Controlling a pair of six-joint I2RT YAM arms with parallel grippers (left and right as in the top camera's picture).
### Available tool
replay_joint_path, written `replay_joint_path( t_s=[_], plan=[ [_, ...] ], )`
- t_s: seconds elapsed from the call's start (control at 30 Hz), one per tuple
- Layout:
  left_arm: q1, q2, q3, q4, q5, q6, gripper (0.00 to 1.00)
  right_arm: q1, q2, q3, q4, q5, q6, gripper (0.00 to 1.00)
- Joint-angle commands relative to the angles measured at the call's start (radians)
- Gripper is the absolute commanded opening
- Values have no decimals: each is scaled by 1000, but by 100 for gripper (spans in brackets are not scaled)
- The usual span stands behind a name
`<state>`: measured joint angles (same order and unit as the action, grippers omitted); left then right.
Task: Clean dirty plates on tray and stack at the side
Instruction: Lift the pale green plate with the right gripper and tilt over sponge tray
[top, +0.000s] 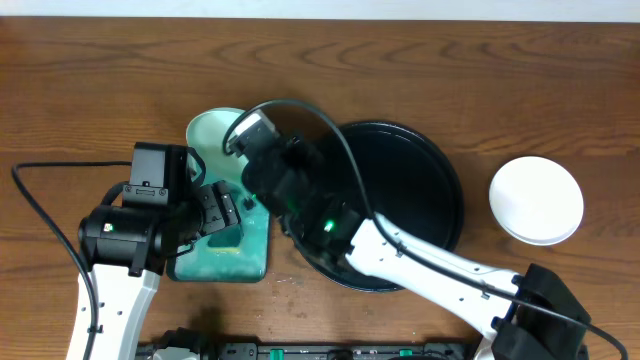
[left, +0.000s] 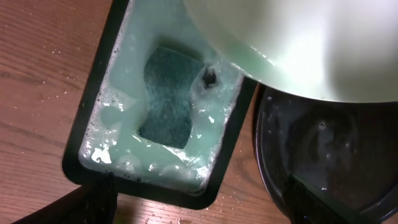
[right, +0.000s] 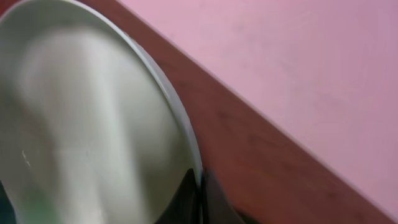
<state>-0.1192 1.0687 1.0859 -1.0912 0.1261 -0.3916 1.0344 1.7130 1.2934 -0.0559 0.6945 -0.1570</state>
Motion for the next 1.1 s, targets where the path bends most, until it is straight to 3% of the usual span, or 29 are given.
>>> replay_joint_path(
  t_s=[0.0, 1.07],
  plan=[
    [5, -2, 17, -1, 1, 6, 85, 37, -23, 9, 26, 179, -85, 1],
    [5, -2, 17, -1, 2, 6, 86, 47, -23, 9, 98, 198, -114, 1]
  ],
)
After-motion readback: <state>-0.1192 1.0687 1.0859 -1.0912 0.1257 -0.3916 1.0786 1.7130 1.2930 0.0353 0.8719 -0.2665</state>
